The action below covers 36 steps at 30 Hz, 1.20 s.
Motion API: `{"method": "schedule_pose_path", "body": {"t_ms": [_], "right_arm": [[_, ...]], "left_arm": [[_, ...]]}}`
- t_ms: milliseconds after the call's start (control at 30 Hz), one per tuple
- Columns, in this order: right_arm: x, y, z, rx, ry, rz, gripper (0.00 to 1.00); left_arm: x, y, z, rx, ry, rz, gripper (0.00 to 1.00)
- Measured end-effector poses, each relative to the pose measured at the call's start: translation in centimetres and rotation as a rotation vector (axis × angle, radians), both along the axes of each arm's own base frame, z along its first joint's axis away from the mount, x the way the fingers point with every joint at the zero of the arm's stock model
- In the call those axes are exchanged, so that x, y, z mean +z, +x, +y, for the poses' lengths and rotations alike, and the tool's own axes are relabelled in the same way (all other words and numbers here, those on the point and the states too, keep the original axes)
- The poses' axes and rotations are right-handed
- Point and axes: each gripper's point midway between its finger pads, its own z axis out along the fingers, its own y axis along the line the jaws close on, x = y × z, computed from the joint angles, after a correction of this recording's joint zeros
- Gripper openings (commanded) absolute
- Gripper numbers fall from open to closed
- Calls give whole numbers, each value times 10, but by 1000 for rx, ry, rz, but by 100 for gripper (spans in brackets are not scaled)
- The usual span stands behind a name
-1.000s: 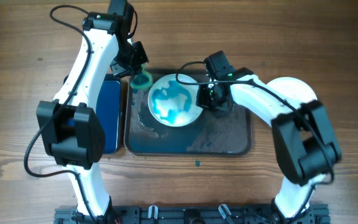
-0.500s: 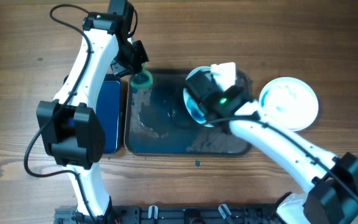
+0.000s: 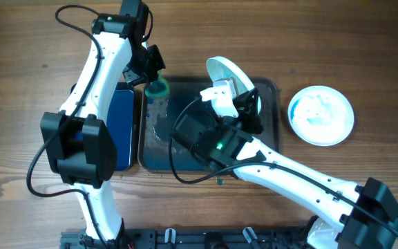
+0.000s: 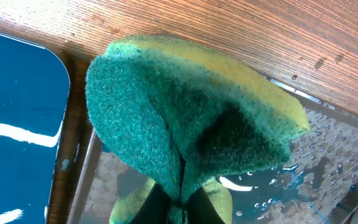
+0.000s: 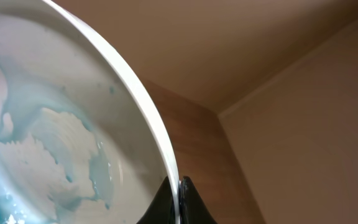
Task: Clean dirty plates on tray and stack at the side
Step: 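Lift the scrubbed plate with the right gripper and carry it right, then lower the plate onto the stacked plates and open the right gripper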
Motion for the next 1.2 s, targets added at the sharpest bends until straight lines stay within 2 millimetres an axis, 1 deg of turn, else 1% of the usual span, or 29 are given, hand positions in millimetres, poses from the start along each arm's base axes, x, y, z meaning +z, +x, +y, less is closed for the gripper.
{"method": "schedule_pose_path", "body": {"t_ms": [67, 167, 267, 367, 433, 533, 633, 667, 700, 767, 800, 833, 933, 1000, 1033, 1100, 1200], "right_arm": [[-8, 0, 3, 13, 27, 38, 4], [-30, -1, 7, 32, 111, 142, 4], [-55, 3, 2, 3, 244, 255, 4], [-86, 8, -4, -33, 435, 412, 4], [-103, 16, -7, -52, 591, 508, 4], [-118, 28, -12, -41, 808, 637, 4], [-121, 35, -29, -38, 1030, 733, 4], [-120, 36, -37, -39, 1097, 754, 4], [-118, 37, -50, -54, 1147, 762, 4], [-118, 35, -82, -111, 1207, 767, 4], [-119, 33, -99, -153, 1217, 763, 4], [-122, 29, -122, -223, 1212, 754, 4], [-126, 20, -181, -394, 1162, 690, 4], [-130, 14, -210, -479, 1152, 650, 4], [-135, 9, -222, -515, 1154, 637, 4], [-145, 1, -239, -574, 1167, 616, 4], [-167, -20, -268, -687, 1194, 578, 4]], "left_arm": [[0, 0, 0, 0, 0, 0, 4], [0, 0, 0, 0, 0, 0, 4], [0, 0, 0, 0, 0, 0, 4], [0, 0, 0, 0, 0, 0, 4], [0, 0, 0, 0, 0, 0, 4], [0, 0, 0, 0, 0, 0, 4], [0, 0, 0, -3, 0, 0, 4], [0, 0, 0, -3, 0, 0, 4], [0, 0, 0, -3, 0, 0, 4], [0, 0, 0, -3, 0, 0, 4], [0, 0, 0, -3, 0, -1, 4], [0, 0, 0, -3, 0, 0, 4], [0, 0, 0, -3, 0, 0, 4], [0, 0, 0, -3, 0, 0, 4], [0, 0, 0, -3, 0, 0, 4], [0, 0, 0, -3, 0, -1, 4], [0, 0, 0, -3, 0, 0, 4]]}}
